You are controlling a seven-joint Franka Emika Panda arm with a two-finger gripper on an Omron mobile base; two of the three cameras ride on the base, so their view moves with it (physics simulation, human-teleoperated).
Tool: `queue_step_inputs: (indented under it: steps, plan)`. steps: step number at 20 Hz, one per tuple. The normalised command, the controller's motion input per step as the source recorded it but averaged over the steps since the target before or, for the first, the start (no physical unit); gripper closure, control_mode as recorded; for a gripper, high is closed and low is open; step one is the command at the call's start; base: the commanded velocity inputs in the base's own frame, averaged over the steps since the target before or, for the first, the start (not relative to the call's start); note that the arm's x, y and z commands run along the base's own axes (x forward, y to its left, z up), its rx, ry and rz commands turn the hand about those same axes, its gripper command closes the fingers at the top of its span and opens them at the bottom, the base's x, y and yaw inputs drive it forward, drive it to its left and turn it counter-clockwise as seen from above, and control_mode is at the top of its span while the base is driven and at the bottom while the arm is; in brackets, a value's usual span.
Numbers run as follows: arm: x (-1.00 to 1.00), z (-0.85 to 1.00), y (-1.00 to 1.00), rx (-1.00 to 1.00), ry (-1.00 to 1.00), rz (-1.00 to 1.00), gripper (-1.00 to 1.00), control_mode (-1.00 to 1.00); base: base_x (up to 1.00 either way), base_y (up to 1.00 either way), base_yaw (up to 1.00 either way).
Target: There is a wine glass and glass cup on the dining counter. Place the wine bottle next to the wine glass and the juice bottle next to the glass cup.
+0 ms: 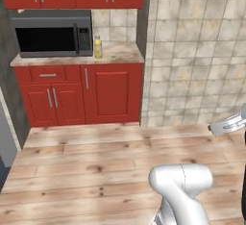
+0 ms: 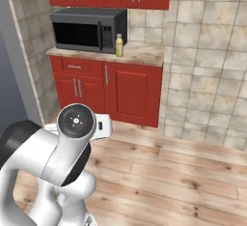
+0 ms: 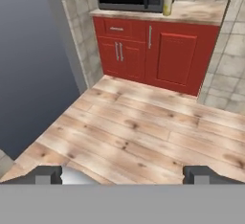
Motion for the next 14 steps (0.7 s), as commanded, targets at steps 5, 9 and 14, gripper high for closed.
queue_step_inputs:
  steps: [5,9,14]
  plan:
    - [0.00,0.00,0.00,0.00,0.00,0.00,-1.00,1.00,0.94,0.18,0.00]
    - [0.00,0.00,0.00,0.00,0.00,0.00,-1.00,1.00,0.94,0.20,0.00]
    - [0.00,0.00,0.00,0.00,0.00,0.00,-1.00,1.00,0.90,0.39,-0.02]
